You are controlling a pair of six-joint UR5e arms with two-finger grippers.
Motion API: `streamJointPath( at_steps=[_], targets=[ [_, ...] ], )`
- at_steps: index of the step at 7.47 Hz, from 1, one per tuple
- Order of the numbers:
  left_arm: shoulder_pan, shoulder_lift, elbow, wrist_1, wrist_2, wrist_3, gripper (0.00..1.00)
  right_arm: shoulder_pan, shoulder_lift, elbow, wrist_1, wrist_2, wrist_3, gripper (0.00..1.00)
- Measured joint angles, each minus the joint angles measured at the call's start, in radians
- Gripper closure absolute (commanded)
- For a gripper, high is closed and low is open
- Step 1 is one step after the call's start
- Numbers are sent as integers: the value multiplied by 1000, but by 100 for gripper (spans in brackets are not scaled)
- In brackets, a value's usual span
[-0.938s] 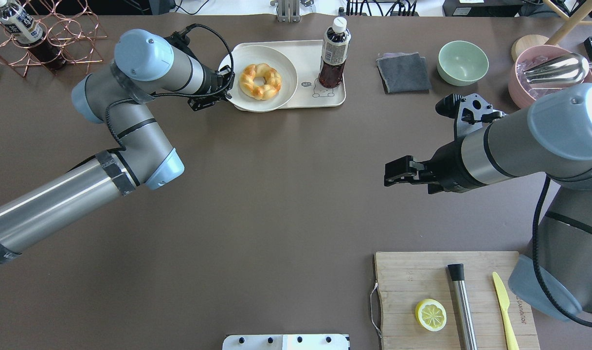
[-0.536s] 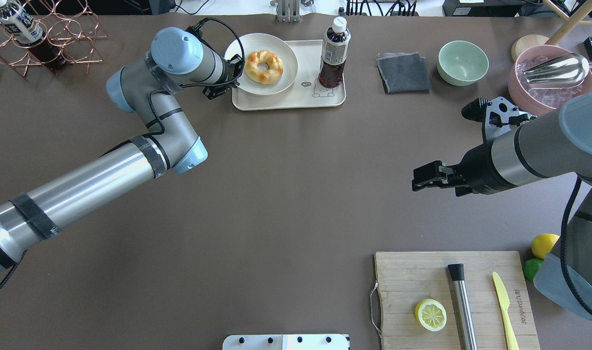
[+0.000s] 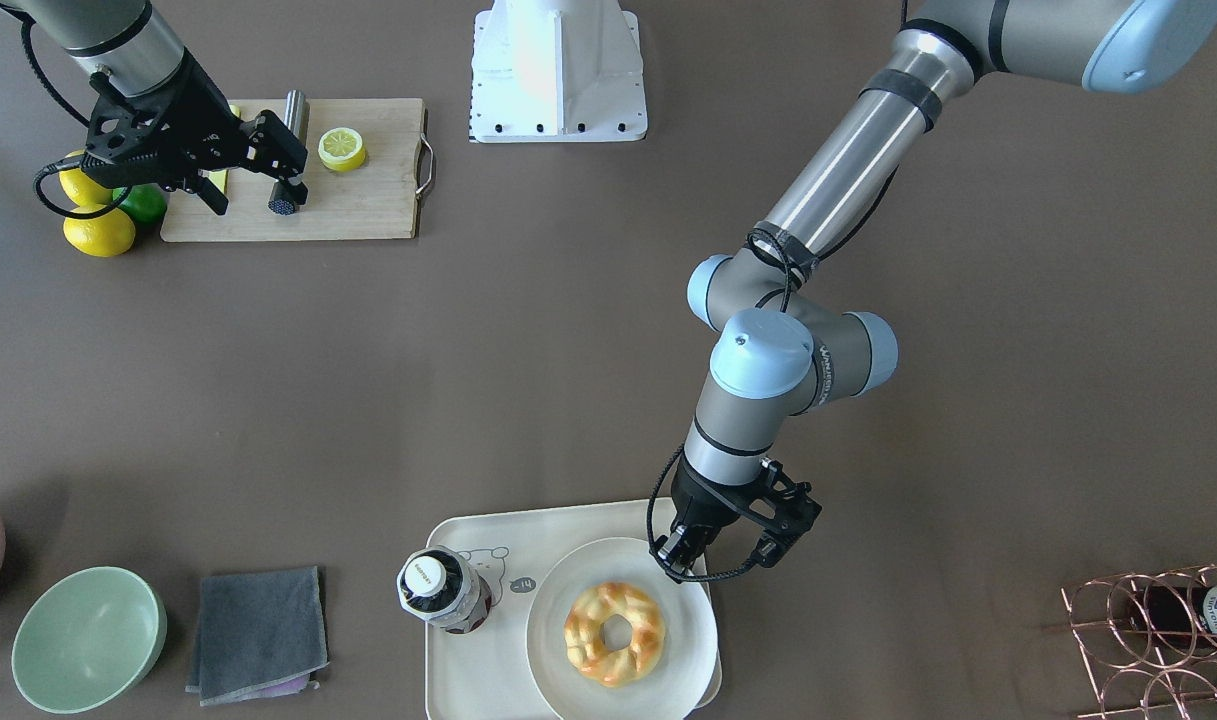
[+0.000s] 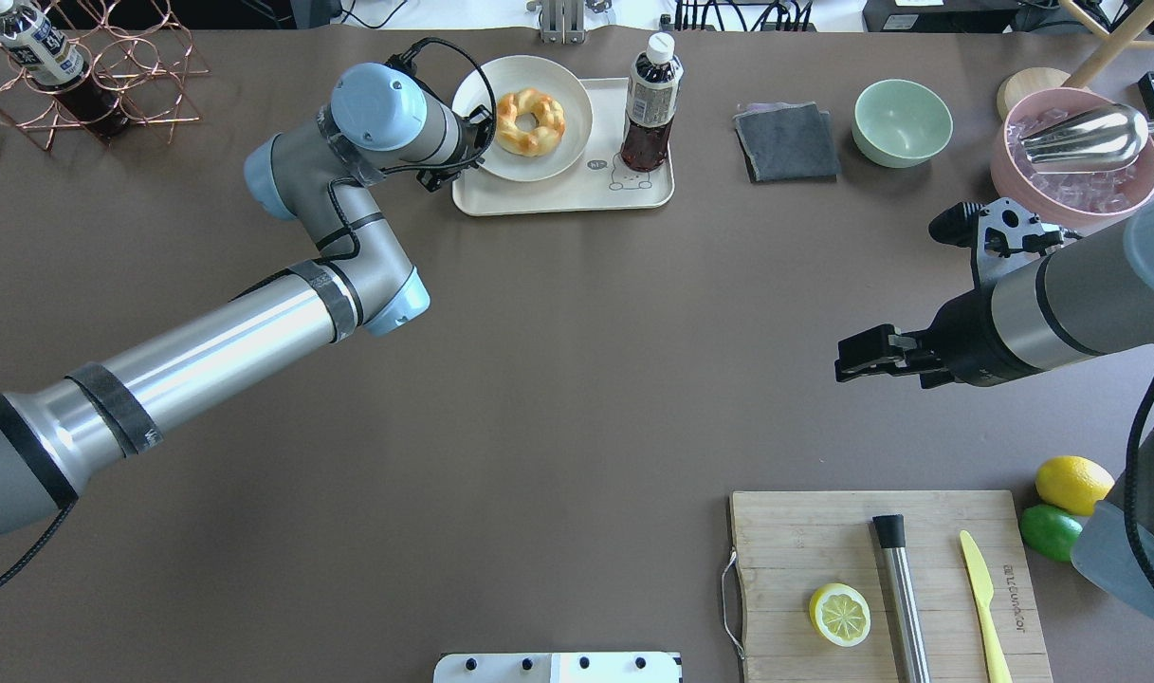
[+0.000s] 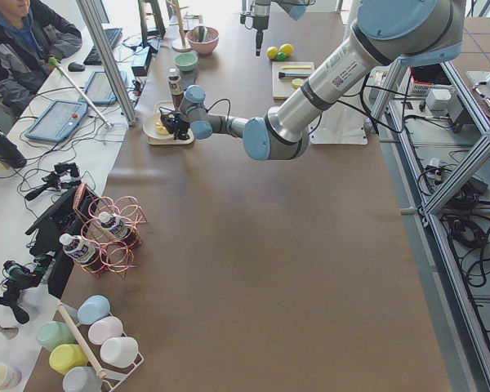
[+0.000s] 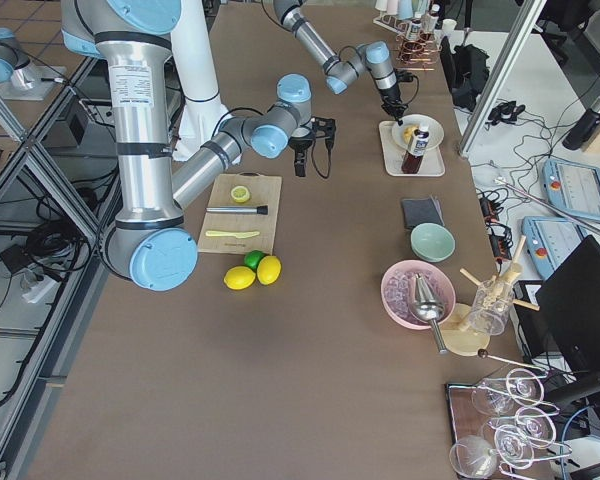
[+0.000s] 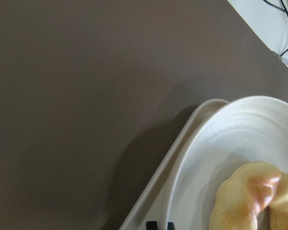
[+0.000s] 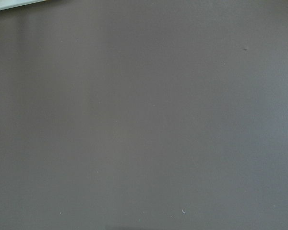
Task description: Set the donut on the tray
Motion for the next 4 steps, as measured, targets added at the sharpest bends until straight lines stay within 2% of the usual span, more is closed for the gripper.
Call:
streamJointPath(
  at_steps=[2, 3, 4],
  targets=[
    [-1, -4, -21, 1, -20, 61, 3, 15, -3, 0, 0, 10, -9, 0],
    [-19, 17, -78, 22, -60, 96, 3, 30, -4, -1, 0, 25, -24, 0],
    [-37, 64, -178, 78, -108, 134, 3, 46, -4, -4, 0, 39, -35, 0]
  ],
)
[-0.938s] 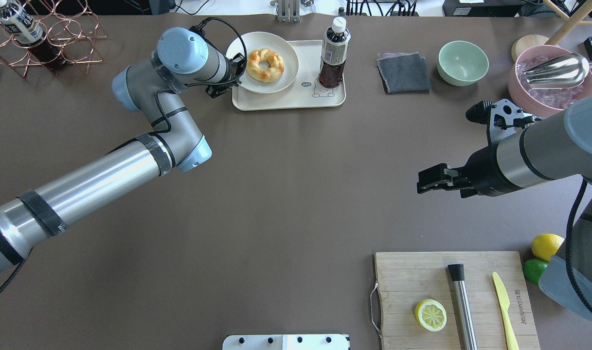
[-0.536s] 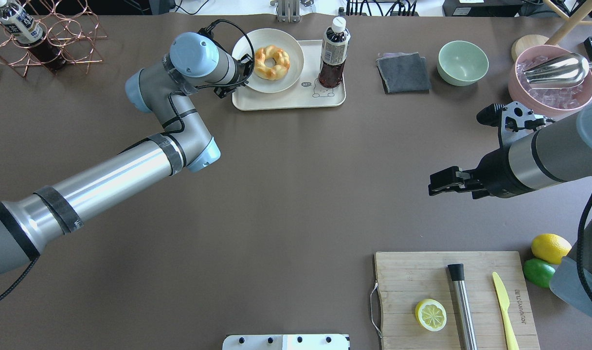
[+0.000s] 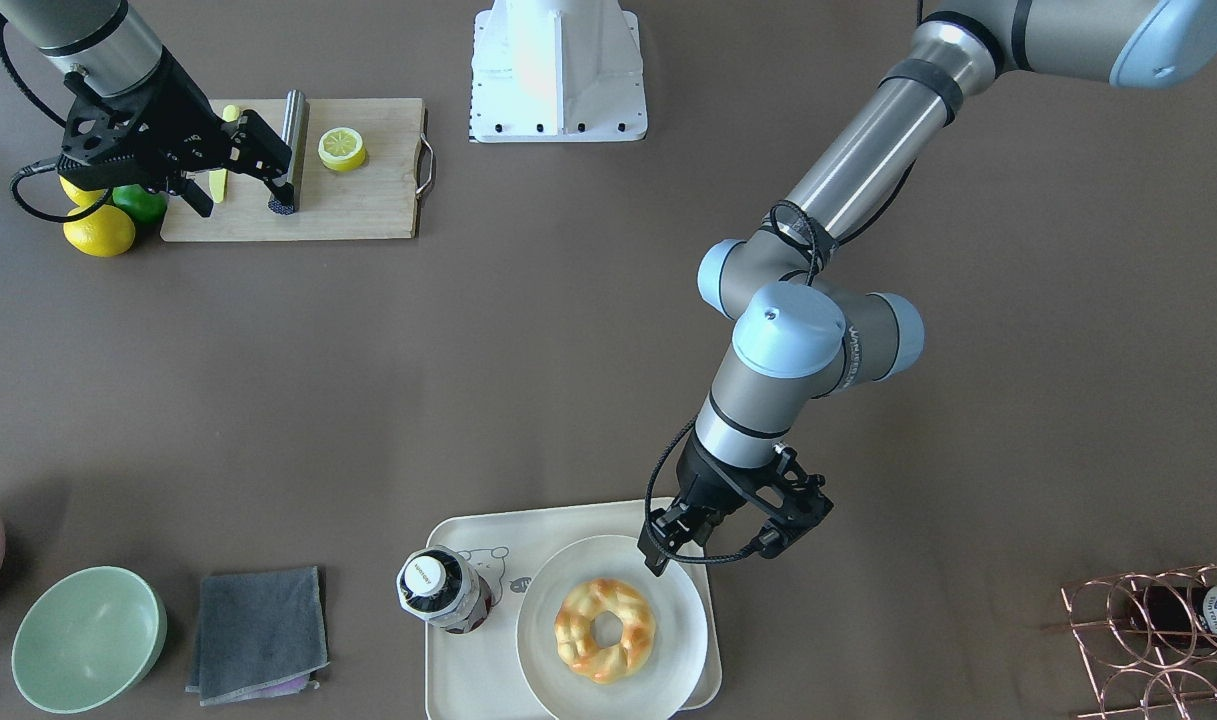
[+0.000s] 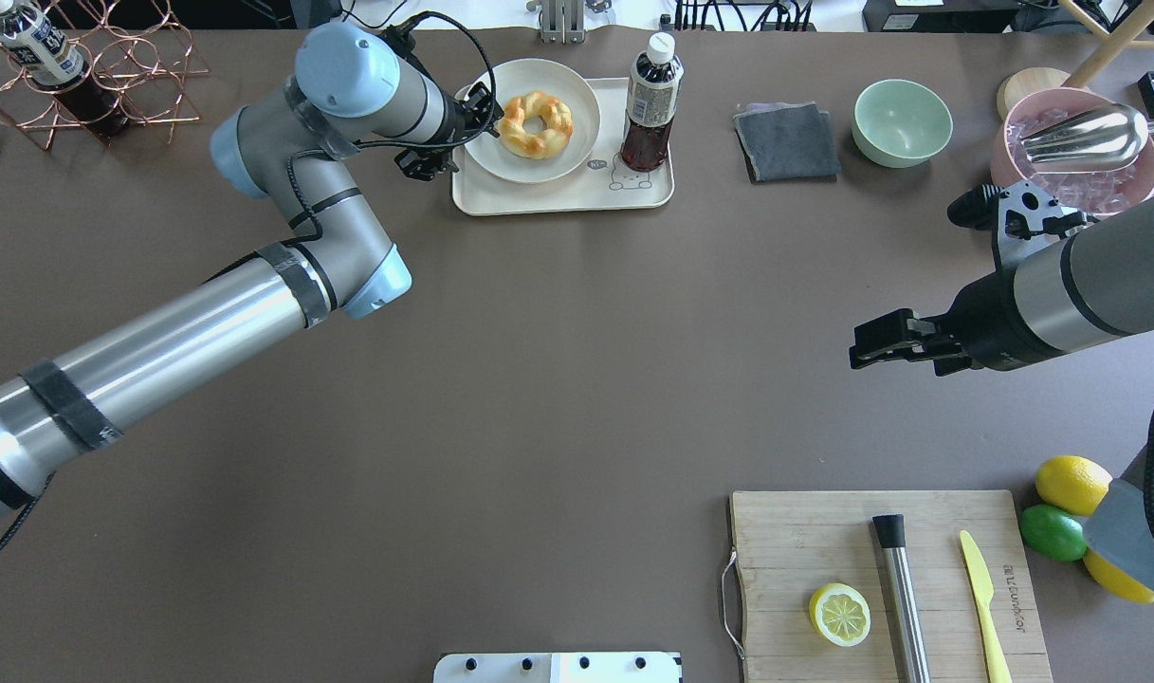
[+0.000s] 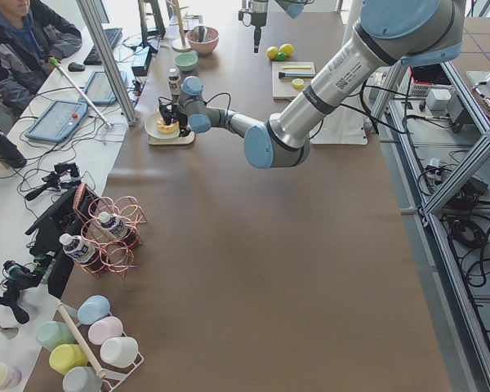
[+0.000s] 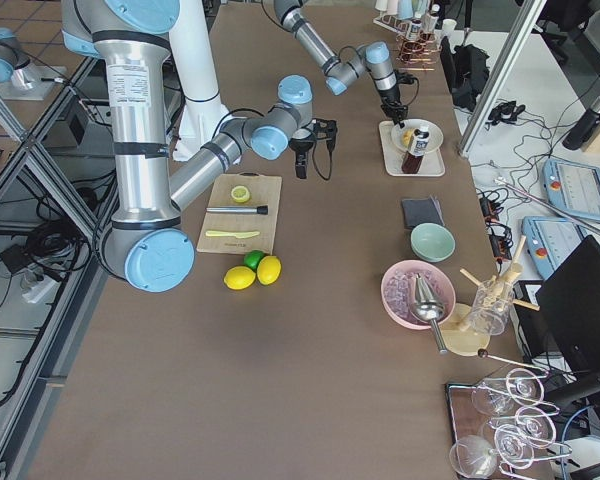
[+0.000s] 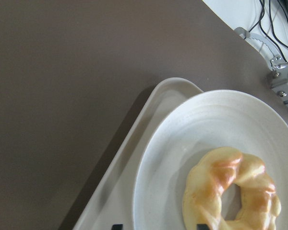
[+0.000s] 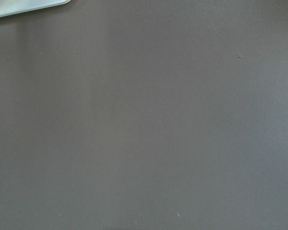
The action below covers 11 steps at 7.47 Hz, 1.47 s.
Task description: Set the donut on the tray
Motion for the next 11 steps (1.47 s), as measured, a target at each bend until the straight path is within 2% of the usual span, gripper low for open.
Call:
streamJointPath(
  at_steps=[2, 4, 6, 7, 9, 11],
  targets=[
    [-52, 140, -254, 150, -128, 105, 3, 36, -13, -8, -1, 20, -52, 0],
    [-147, 340, -500, 224, -287, 282, 3, 129, -45, -49, -2, 75, -202, 0],
    [-283, 636, -748, 304, -414, 690, 3, 287, -79, -124, -9, 173, -414, 0],
    [-362, 779, -833, 341, -460, 928, 3, 355, -106, -159, -11, 199, -532, 0],
    [-510, 975, -882, 392, -501, 1384, 3, 480, -165, -219, -16, 219, -758, 0],
    [-638, 1040, -884, 528, -507, 1757, 3, 601, -191, -252, -102, 221, -991, 0]
  ],
)
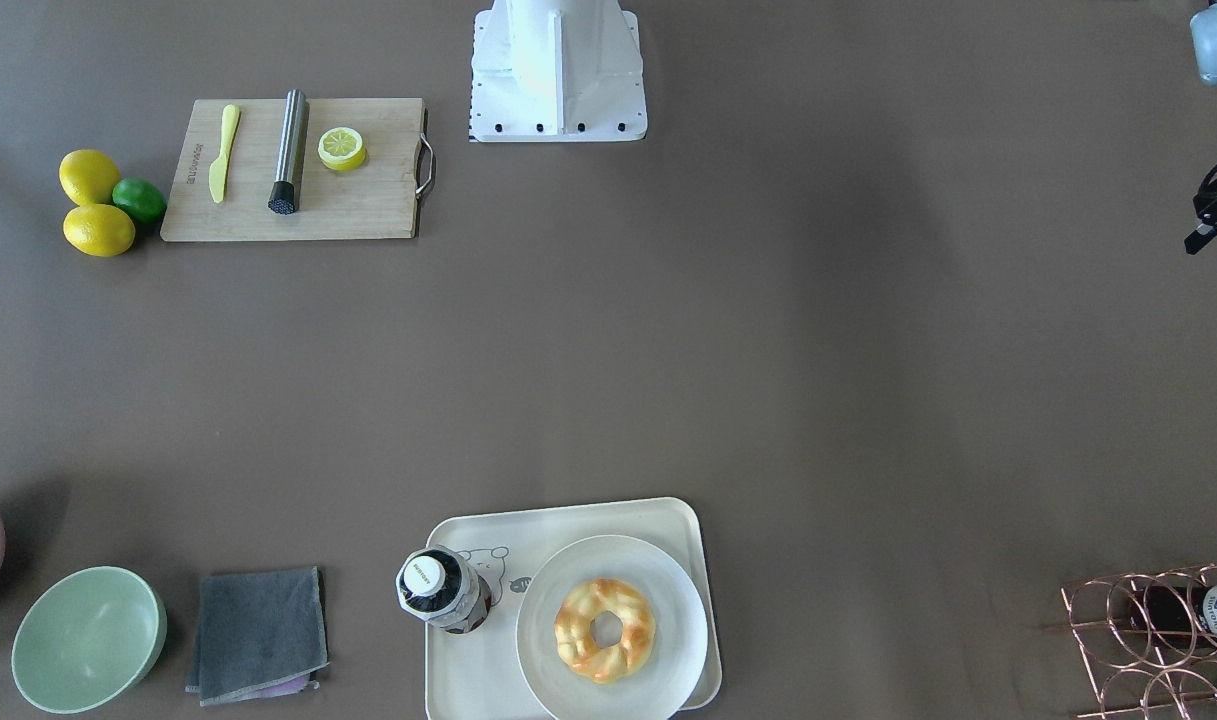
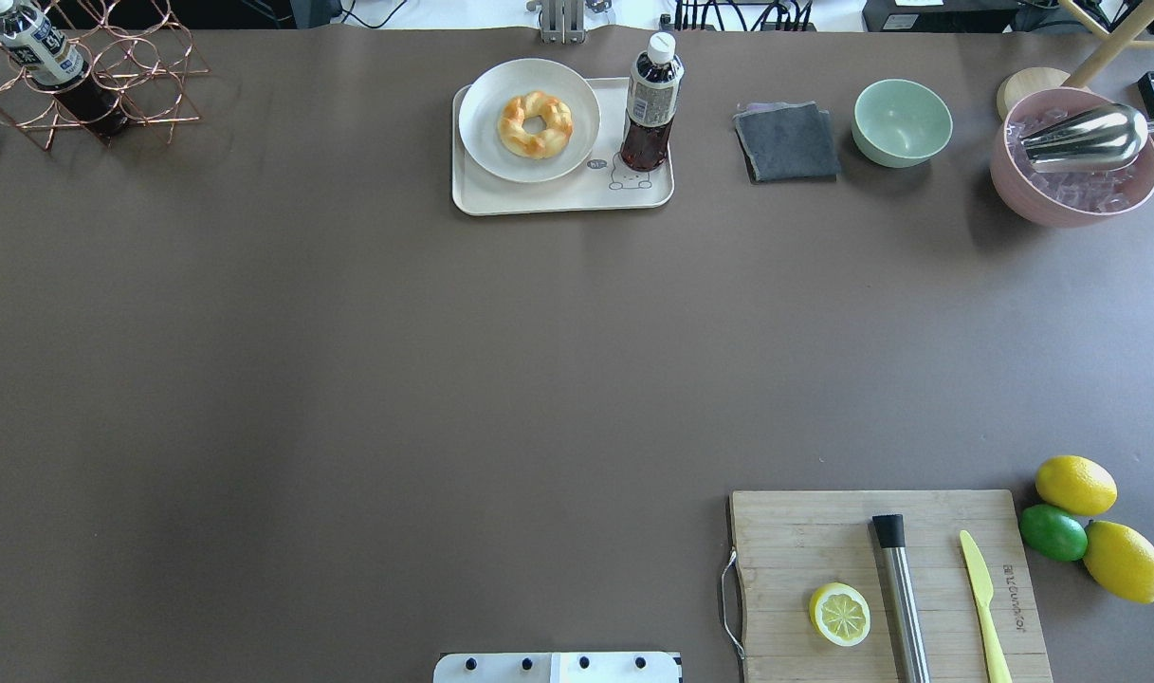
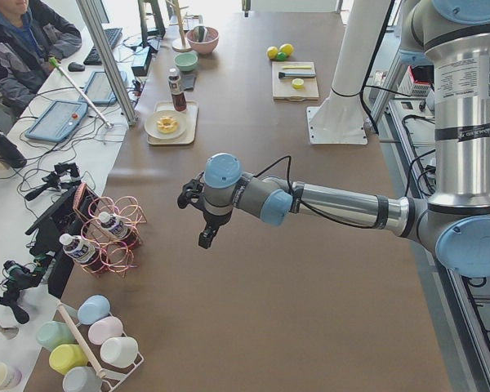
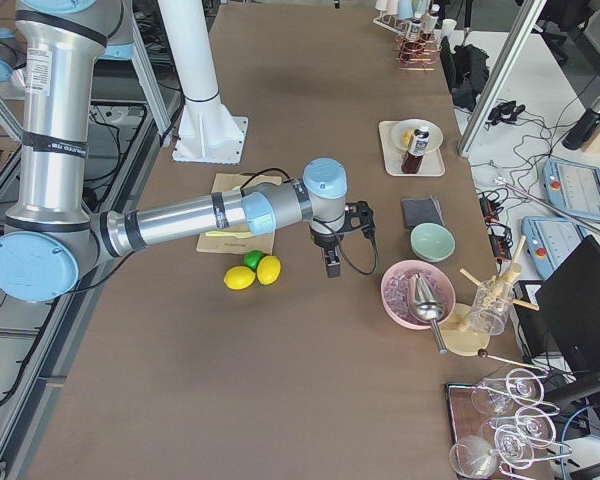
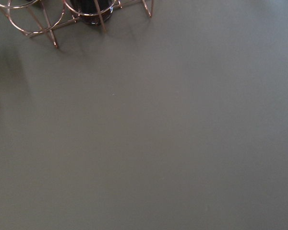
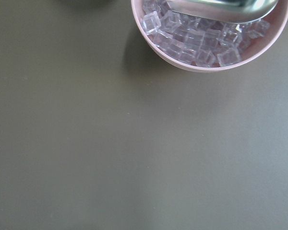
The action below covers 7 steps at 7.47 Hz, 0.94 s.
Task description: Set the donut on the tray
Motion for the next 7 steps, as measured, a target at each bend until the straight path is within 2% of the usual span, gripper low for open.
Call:
streamJointPath(
  at_steps=[2, 3, 5, 7],
  targets=[
    [-131, 24, 6, 152, 3, 308, 3, 93, -8, -6, -149, -24, -216, 0],
    [-168, 36, 7, 185, 5, 381, 3, 116, -21, -7, -186, -45, -272, 0],
    [-191, 55, 4, 203, 19, 409, 3, 131, -40, -24, -201, -78, -313, 0],
    [-189, 51, 0, 210, 31, 358, 3, 138, -59, -49, -198, -80, -335, 0]
  ],
)
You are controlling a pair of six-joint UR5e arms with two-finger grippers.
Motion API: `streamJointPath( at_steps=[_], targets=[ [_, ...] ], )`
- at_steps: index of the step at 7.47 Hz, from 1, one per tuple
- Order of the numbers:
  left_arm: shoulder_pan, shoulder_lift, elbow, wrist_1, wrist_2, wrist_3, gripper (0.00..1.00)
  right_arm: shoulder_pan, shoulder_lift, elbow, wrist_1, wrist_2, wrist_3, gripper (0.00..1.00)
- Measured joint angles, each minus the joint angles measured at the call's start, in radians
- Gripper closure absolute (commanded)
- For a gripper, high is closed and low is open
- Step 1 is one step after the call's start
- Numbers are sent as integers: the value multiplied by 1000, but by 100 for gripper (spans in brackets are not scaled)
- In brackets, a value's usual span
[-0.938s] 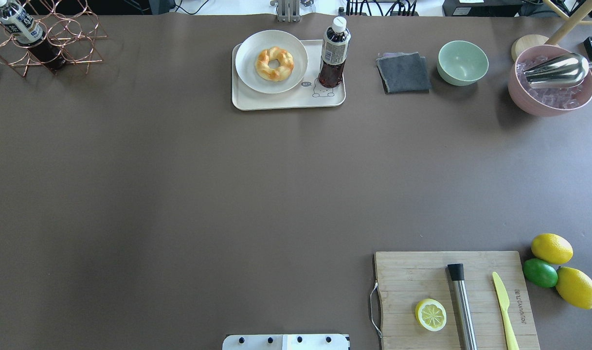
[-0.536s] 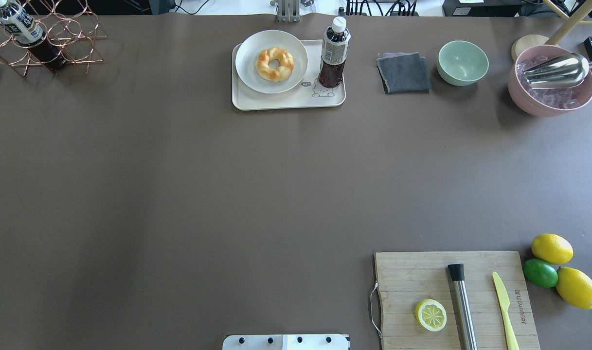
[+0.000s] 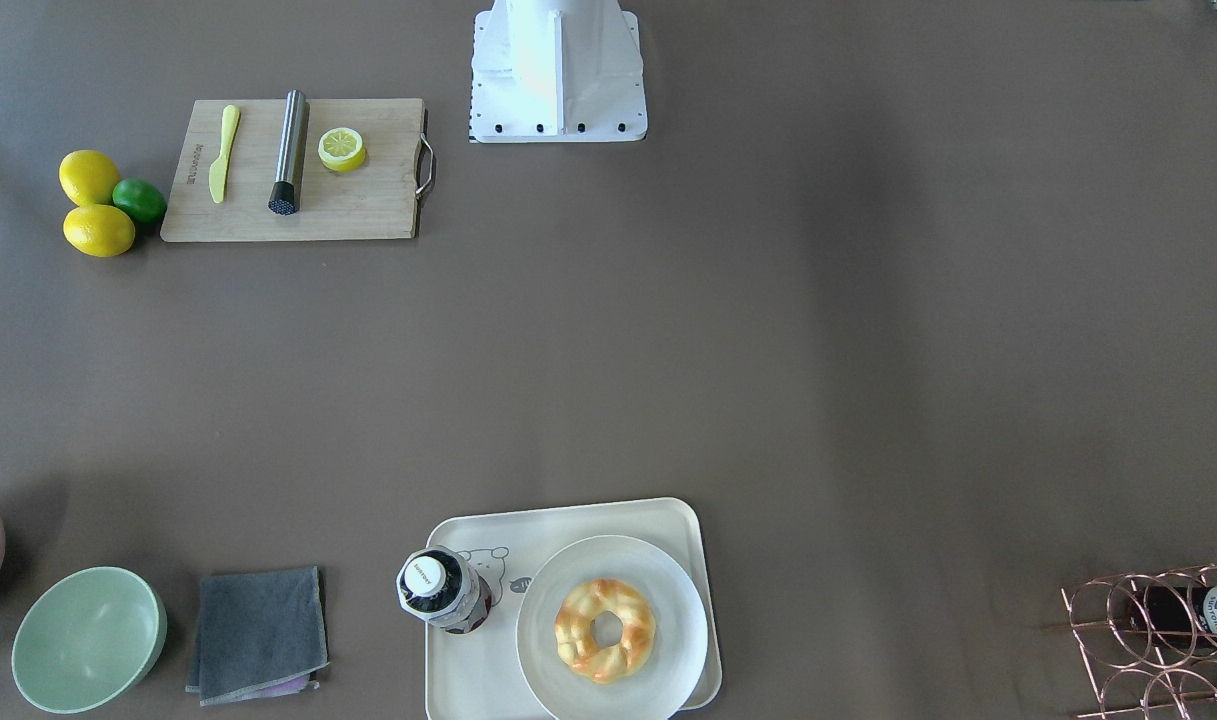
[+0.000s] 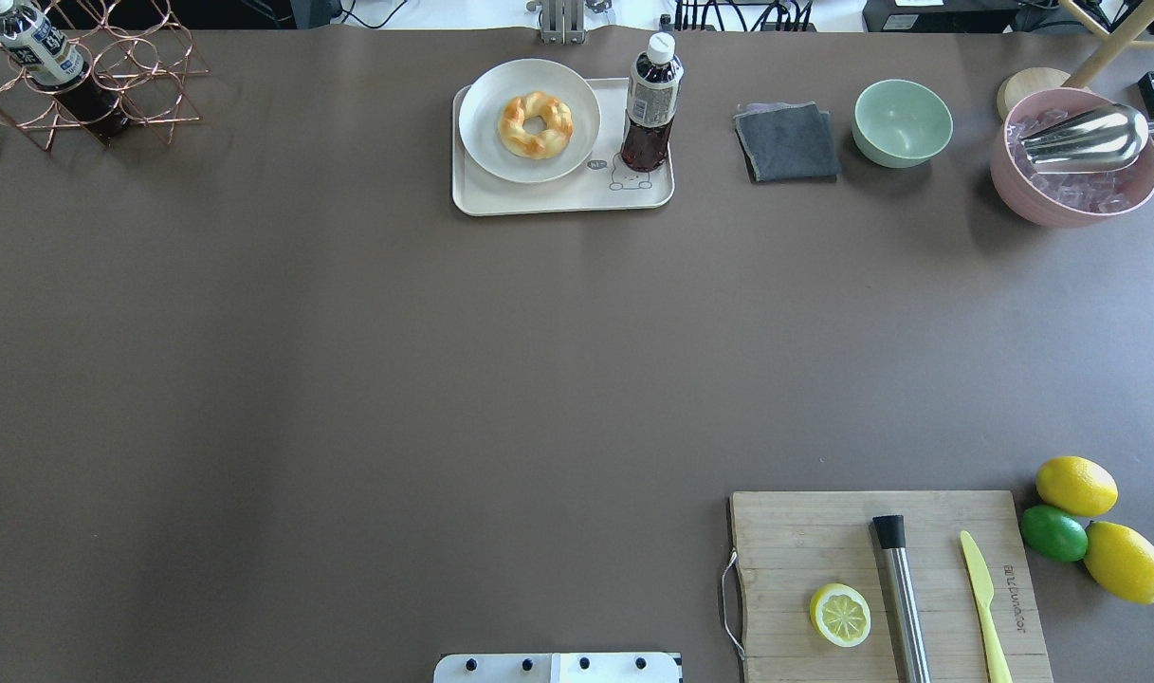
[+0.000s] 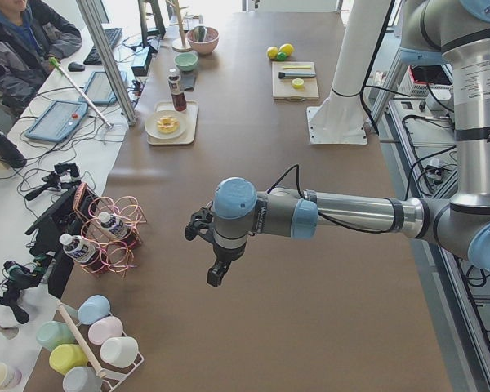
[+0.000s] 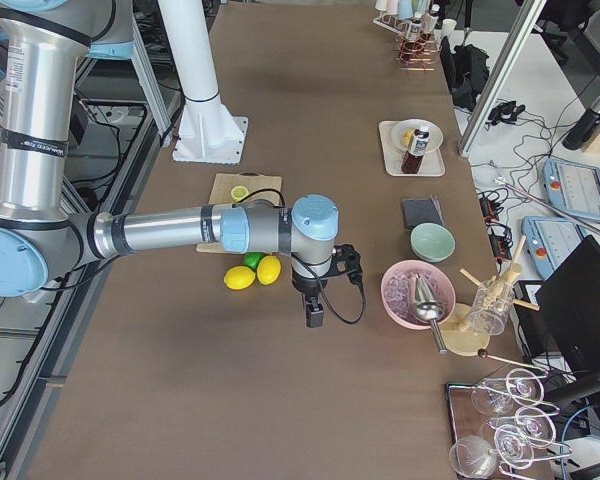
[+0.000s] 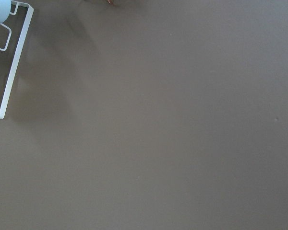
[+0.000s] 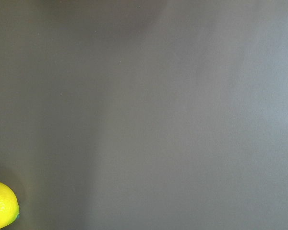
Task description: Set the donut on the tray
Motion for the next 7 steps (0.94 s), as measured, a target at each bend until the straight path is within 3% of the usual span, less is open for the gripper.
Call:
streamJointPath(
  at_steps=[7],
  targets=[
    [0, 9, -10, -10, -1, -8, 3, 24, -1, 3, 1, 5, -1, 0]
  ],
)
